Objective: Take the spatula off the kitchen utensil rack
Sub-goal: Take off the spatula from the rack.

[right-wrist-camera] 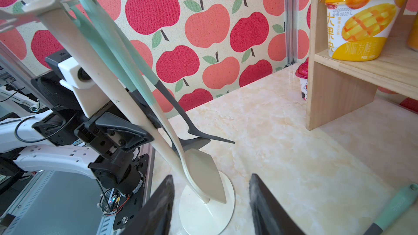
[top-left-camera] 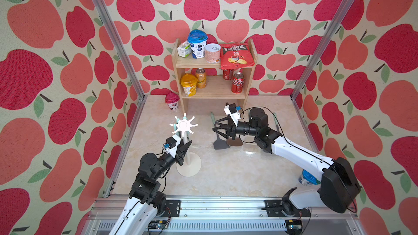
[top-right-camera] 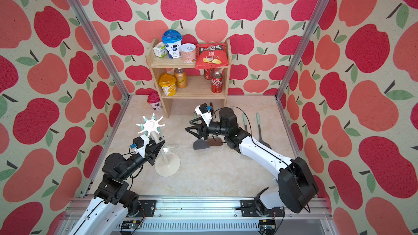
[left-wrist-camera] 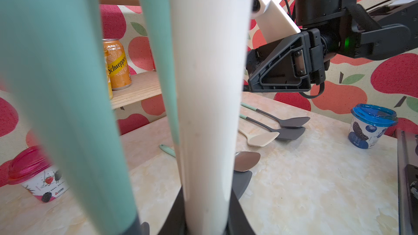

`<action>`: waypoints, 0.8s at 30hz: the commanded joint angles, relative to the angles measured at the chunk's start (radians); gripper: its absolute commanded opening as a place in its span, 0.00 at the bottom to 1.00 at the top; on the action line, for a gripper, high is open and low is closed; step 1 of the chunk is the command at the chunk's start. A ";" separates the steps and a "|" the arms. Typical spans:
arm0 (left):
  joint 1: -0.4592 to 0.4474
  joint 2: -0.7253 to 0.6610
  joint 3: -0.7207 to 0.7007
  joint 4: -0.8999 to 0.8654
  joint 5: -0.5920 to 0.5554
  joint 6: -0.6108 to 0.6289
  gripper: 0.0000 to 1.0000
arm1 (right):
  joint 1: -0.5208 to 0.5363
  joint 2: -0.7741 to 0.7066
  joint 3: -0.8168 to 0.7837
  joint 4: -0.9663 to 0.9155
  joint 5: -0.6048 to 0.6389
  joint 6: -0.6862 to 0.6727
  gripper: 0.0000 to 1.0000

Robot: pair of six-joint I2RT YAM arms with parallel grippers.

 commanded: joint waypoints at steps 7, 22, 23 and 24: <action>0.004 -0.036 -0.024 -0.004 0.023 -0.023 0.02 | 0.006 0.012 -0.010 0.095 -0.086 -0.020 0.56; 0.024 -0.043 -0.056 0.008 0.023 -0.038 0.02 | 0.006 0.077 0.054 0.124 -0.144 -0.065 0.52; 0.026 -0.042 -0.055 0.008 0.024 -0.039 0.02 | 0.006 0.084 0.059 0.127 -0.149 -0.065 0.52; 0.031 -0.041 -0.053 0.007 0.027 -0.039 0.02 | 0.007 0.094 0.065 0.129 -0.154 -0.066 0.52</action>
